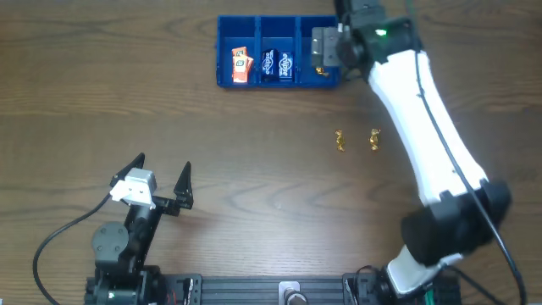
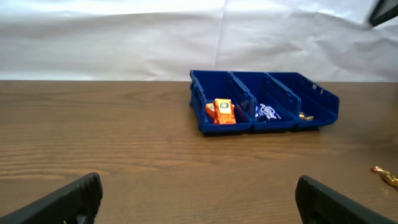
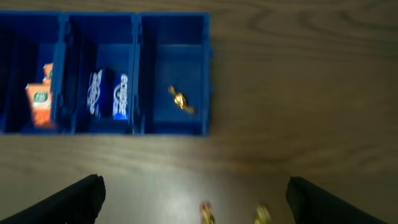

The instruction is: Sort Candies Into Trays

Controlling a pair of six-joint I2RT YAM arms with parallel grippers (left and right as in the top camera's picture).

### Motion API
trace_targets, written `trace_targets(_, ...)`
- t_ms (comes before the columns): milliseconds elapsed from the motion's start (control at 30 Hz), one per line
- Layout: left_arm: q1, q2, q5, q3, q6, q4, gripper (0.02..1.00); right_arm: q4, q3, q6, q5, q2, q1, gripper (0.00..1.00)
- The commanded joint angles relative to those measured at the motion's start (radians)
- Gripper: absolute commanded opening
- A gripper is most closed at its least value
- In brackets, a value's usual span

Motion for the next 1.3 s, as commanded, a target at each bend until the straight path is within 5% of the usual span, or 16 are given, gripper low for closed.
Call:
trace_targets(33,-0.003,-0.006,0.014,-0.02,0.014,-0.032,0.998,-0.074,-0.142,0.006,-0.082,-0.008,-0.006,0.961)
trace_targets(500,-0.003,-0.006,0.014,-0.02,0.014,-0.032,0.996,0.163,-0.591,-0.006,-0.155,0.0,-0.021,0.923)
trace_targets(1300,-0.003,-0.006,0.014,-0.02,0.014,-0.032,0.998,0.251,-0.605,-0.069,-0.191,0.148,-0.061,0.886)
